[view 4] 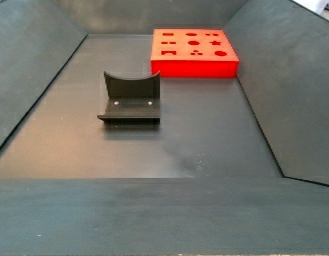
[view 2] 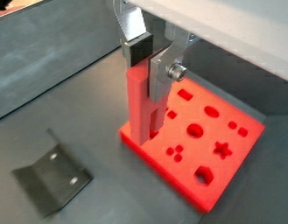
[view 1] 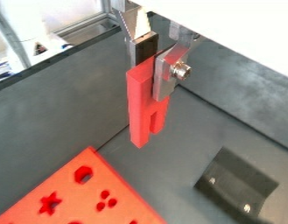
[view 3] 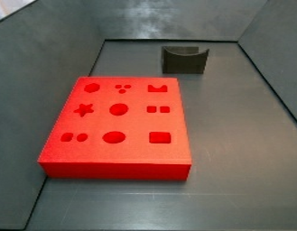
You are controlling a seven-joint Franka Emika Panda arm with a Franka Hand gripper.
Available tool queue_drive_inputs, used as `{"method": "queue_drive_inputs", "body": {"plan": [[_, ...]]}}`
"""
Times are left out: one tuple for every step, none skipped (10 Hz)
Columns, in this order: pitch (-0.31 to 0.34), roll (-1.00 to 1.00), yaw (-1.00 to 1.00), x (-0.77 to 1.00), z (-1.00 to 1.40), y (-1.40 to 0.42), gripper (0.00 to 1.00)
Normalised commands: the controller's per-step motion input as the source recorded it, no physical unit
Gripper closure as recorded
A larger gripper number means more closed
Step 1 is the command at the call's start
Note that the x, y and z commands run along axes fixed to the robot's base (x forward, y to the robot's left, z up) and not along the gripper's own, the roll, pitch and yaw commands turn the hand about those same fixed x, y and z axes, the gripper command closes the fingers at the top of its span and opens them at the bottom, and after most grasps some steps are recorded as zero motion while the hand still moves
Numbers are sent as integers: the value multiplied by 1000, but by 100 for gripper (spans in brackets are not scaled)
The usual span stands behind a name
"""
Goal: Pick up the double-square object. Move up. Move to above the board. Insert the double-square object.
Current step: Move to above the board, then insert the double-square object.
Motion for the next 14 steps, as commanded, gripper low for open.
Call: {"method": "queue_drive_inputs", "body": {"plan": [[141,2,-42,211,103,-1000,100],[132,1,-13,225,108,-1000,100],[130,6,-5,241,111,-1000,100],[135,4,4,269,115,-1000,100],[140,12,4,220,94,-741,100],[133,22,10,172,64,-454,100],[112,29,10,125,40,-270,100],[90,39,9,87,31,-181,100],[0,0,0,0,-9,-26,100],[-53,7,-17,-169,-40,-69,100],[-174,0,-717,0,-229,-243,100],[-87,-1,-1000,0,-209,0,100],[-104,-1,-1000,0,-220,0,100],[-130,0,-1000,9,-254,0,100]]}}
